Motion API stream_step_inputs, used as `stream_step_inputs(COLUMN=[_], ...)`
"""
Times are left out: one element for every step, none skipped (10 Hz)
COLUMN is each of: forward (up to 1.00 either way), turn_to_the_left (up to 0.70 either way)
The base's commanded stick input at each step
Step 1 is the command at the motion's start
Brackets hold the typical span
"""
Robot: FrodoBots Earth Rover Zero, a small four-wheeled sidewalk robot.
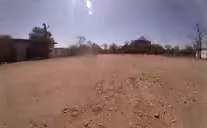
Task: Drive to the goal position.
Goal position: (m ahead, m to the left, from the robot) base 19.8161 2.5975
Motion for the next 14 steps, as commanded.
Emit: stream_step_inputs(forward=[1.00,1.00,1.00,1.00,1.00,1.00,1.00,1.00,1.00,1.00,1.00,1.00,1.00,1.00], turn_to_the_left=[0.00,0.00,0.00,0.00,0.00,0.00,0.00,0.00,0.00,0.00,0.00,0.00,0.00,0.00])
